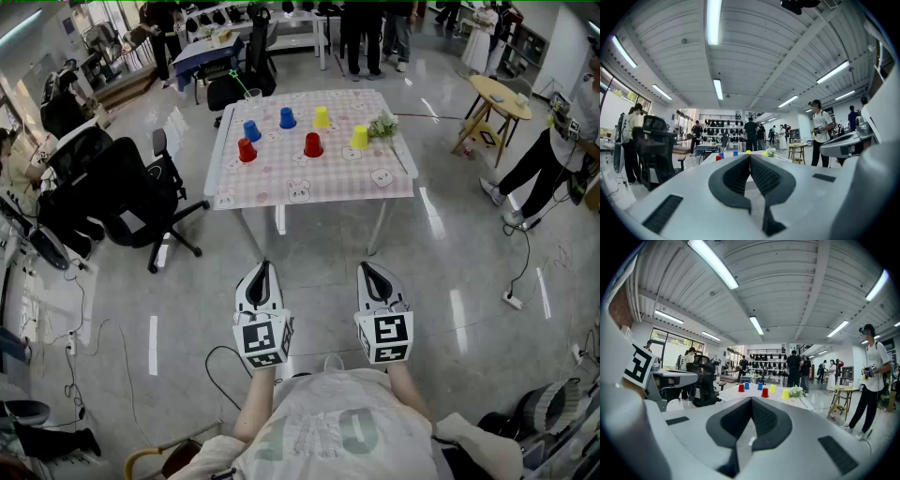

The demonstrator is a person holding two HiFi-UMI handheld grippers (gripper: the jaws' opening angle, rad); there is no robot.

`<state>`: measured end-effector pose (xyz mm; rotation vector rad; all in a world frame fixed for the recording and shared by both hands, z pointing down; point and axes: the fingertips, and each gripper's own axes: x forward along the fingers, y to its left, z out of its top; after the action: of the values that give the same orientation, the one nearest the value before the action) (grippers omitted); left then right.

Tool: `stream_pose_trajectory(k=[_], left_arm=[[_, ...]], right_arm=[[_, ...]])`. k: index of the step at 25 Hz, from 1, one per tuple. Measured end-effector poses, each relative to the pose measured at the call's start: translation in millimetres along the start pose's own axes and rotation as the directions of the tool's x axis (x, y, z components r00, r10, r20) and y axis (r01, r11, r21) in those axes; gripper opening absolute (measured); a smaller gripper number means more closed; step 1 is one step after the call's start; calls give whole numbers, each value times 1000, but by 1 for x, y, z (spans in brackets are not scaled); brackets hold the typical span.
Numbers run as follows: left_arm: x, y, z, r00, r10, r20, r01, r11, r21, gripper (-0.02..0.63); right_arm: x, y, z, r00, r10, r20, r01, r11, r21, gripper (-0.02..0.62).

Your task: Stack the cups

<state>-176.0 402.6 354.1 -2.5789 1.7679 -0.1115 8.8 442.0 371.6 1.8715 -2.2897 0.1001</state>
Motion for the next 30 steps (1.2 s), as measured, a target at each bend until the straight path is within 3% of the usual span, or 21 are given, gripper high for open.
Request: stream_pose_trajectory(k=[12,17,20,30], left_arm=[[13,-7,-1,1000,8,11,-8,1000,-9,28],[14,-11,7,1000,3,16,-3,1000,4,28],[25,-14,0,1000,-3,0,3,1000,-7,28],[132,0,12,998,-39,58,38,999,19,28]], right_arm=[[3,-8,-3,1000,27,8,-27,999,-18,28],[6,-14,1,999,30,44,-33,997,74,29],[11,-16,-5,999,41,23,-42,997,64,29],[93,-62,15,999,-6,50,5,1000,24,29]])
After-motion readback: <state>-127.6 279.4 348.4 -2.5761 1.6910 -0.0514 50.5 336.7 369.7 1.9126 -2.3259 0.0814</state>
